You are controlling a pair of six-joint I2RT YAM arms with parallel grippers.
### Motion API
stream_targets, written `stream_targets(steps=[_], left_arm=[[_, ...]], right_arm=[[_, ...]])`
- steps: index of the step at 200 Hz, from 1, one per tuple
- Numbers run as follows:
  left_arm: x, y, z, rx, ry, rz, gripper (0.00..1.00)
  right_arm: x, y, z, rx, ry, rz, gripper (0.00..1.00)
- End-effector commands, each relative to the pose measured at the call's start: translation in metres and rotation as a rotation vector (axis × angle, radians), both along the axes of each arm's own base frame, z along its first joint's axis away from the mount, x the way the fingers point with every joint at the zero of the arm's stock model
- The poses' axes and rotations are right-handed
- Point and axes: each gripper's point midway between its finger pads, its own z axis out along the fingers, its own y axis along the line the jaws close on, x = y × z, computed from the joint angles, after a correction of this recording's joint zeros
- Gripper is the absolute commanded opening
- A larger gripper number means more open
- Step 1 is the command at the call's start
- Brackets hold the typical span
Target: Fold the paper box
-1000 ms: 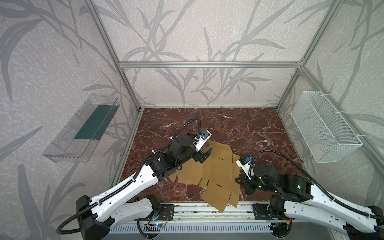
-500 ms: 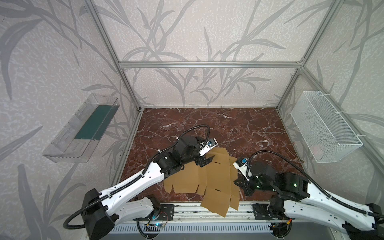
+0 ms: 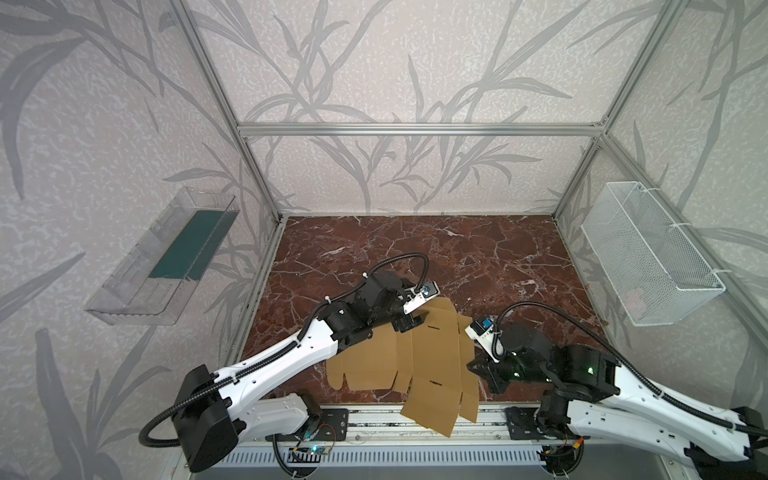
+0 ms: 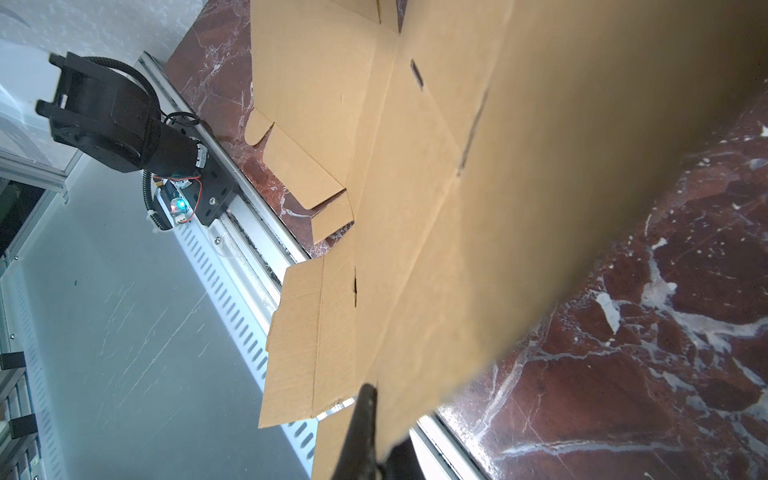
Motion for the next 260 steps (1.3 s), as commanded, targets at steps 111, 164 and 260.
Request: stream_targets(steps=[111, 164, 260], left_arm=[[0.008, 0.005, 0.006, 0.038, -0.061, 0.008, 0.33], [0.009, 0.004, 0.003, 0.041, -0.060, 0.007, 0.25], [0.014, 0.004, 0.008, 0.057, -0.079, 0.007, 0.22]], right_arm=[[-0.007, -0.001, -0.004, 0.006, 0.019, 0.032, 0.00], [-0.008, -0.002, -0.004, 0.005, 0.022, 0.032, 0.00], [-0.009, -0.001, -0.008, 0.008, 0.030, 0.035, 0.00]])
